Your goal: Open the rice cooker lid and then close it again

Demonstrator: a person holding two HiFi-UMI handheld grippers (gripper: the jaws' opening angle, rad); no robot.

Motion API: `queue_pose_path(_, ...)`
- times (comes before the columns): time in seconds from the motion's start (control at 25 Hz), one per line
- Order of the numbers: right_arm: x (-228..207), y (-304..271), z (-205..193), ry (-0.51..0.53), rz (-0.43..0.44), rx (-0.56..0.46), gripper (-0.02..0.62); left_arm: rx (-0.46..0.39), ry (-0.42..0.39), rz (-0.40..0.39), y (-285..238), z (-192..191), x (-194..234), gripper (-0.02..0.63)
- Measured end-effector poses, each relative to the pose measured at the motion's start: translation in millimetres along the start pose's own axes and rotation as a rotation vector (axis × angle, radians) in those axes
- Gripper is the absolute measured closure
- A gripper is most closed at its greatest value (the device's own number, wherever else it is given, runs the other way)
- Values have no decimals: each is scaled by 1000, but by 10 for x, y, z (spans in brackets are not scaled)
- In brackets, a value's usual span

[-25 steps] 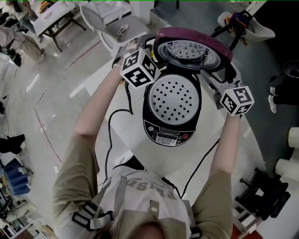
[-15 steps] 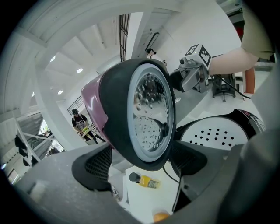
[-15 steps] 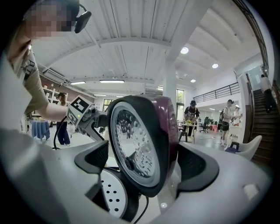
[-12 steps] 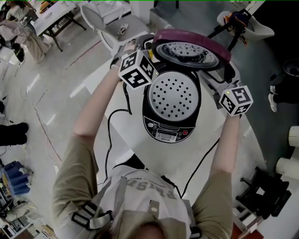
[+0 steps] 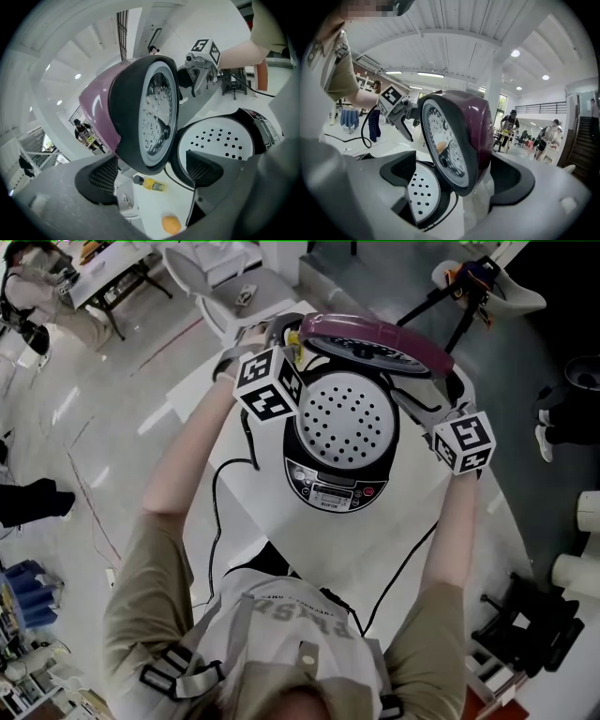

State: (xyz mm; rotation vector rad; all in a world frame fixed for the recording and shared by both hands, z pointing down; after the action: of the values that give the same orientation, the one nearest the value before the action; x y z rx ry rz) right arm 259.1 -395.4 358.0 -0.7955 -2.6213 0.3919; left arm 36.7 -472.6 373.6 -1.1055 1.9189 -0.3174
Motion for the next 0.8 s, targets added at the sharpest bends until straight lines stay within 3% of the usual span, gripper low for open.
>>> queue_pose_path(0.52,368,403,-34,190,-21,82,118,48,-21,5,190,-90,-374,140)
queue_pose_path(0.8,729,510,135,330,34,120,118,82,-28,0,246,-157,-538,140)
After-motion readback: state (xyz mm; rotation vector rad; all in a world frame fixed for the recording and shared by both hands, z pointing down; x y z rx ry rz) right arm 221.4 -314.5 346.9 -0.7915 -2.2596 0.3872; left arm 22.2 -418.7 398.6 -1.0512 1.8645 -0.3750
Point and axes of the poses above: the fingertips, and each gripper's own axes: y backward along the fingers, x to its left, z out of its top, the point moved 6 cm from there along y, backward along the fingers, and after that the axes turned 4 degrees about x, right-handed, at the moved point
